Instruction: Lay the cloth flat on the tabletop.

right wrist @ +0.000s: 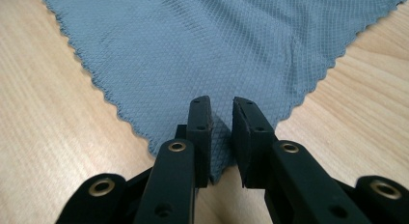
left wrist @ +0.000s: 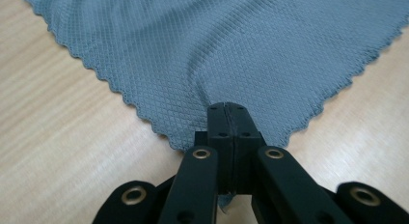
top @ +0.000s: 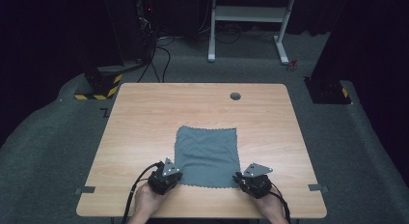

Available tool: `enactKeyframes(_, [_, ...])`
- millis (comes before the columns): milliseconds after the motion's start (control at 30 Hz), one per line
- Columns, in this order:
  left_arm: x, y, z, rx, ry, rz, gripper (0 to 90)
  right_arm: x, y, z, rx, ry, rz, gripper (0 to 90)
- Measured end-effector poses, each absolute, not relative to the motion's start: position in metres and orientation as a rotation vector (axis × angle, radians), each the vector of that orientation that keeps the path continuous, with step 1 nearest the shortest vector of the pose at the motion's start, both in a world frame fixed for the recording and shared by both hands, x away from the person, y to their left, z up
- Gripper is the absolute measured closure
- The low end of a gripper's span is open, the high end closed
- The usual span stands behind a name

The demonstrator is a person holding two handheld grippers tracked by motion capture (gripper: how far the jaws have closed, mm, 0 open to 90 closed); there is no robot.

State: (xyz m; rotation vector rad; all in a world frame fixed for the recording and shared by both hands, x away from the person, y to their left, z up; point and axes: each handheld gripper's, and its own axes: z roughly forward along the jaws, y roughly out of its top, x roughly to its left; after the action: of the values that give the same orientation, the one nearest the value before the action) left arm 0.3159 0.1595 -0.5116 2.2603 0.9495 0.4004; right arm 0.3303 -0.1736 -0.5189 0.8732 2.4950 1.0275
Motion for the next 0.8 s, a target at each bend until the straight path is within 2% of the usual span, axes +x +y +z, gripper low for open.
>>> enactKeyframes(100, [0.31,0.16,-0.51,2.273,0.939,0.369,89.1,0.328,-0.176,-0.518,0.867,2.506,1.013,77.4])
enactKeyframes(167, [0.31,0.16,-0.51,2.275,0.937,0.342,84.6,0.327,-0.177,-0.516,0.873,2.52,1.003,76.2])
enactKeyframes(267, [0.315,0.158,-0.509,2.252,0.94,0.374,68.1,0.328,-0.176,-0.515,0.879,2.507,1.026,74.1])
enactKeyframes(333, [0.323,0.155,-0.509,2.214,0.948,0.396,62.6,0.332,-0.171,-0.513,0.881,2.498,1.041,73.1])
enactKeyframes(467, [0.34,0.151,-0.51,2.165,0.972,0.476,56.4,0.345,-0.157,-0.513,0.875,2.476,1.037,70.7])
enactKeyframes(600, [0.35,0.155,-0.518,2.173,1.015,0.454,54.7,0.351,-0.154,-0.518,0.884,2.486,1.001,69.0])
enactKeyframes(800, [0.344,0.168,-0.517,2.163,1.035,0.44,52.2,0.346,-0.168,-0.516,0.902,2.519,1.002,66.5])
